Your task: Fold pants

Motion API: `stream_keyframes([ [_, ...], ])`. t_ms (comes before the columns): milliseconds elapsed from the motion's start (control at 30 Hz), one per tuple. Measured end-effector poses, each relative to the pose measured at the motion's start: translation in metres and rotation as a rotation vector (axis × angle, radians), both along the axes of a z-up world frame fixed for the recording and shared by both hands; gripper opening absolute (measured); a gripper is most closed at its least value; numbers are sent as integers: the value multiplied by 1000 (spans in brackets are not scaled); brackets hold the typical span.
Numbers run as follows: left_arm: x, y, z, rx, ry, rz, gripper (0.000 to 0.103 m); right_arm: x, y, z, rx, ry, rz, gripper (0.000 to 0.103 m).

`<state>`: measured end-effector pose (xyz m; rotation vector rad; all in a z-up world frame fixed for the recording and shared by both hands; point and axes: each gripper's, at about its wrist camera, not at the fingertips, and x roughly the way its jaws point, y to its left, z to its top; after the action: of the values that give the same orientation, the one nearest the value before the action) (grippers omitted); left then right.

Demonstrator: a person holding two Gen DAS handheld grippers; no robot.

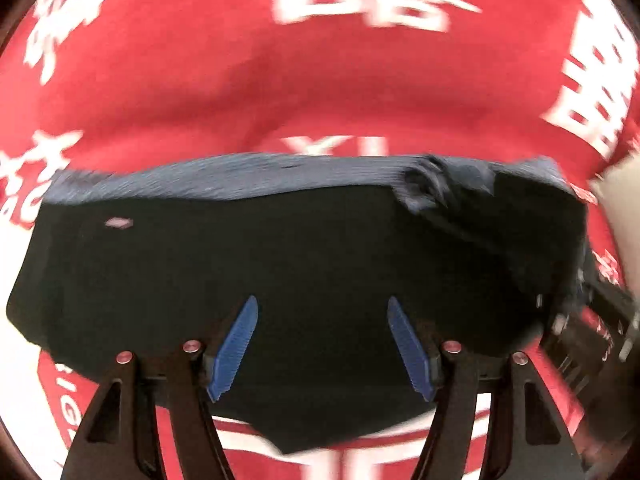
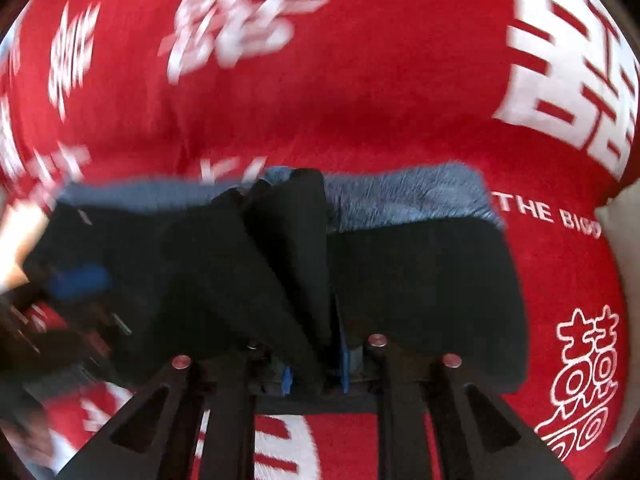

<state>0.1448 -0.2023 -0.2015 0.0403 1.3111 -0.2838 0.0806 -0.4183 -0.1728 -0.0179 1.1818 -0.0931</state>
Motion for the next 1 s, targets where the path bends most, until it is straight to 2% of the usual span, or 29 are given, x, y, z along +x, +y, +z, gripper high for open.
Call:
stream_keyframes([
  [67, 8, 23, -8, 13, 14, 37, 69, -5, 25, -12, -129, -9, 31, 27],
  [100, 11, 30, -10, 18, 15, 41, 69, -9, 34, -15, -183, -21, 43, 35],
  [133, 12, 34, -10, 22, 12, 37, 69, -12, 42, -15, -200, -27, 57, 48],
  [167, 12, 35, -10, 23, 9, 28, 72, -16, 47, -14, -195, -29, 73, 55],
  [200, 12, 32, -8, 21, 6, 22, 83, -16, 49, -11, -188, -28, 82, 64],
  [233, 11, 31, -3, 10, -10, 12, 86, -22, 51, -6, -172, -27, 96, 66],
  [300, 30, 26, 9, -13, -19, -16, 86, -32, 51, 7, -122, -29, 116, 67],
  [400, 30, 4, 24, -62, -15, -68, 86, -43, 34, 34, -38, -44, 117, 67],
  [533, 27, -25, 43, -153, -3, -135, 86, -51, -11, 58, 18, -64, 12, 67],
  [700, 28, -58, 49, -298, 75, -201, 86, -52, -72, 59, 82, -27, -163, 67],
  [900, 31, -86, 32, -331, 148, -243, 85, -60, -92, 52, 137, -3, -222, 67],
  [967, 31, -94, 31, -343, 157, -249, 73, -61, -94, 50, 153, 1, -231, 67],
  [1000, 30, -97, 30, -343, 166, -257, 59, -64, -95, 49, 161, 3, -235, 67],
])
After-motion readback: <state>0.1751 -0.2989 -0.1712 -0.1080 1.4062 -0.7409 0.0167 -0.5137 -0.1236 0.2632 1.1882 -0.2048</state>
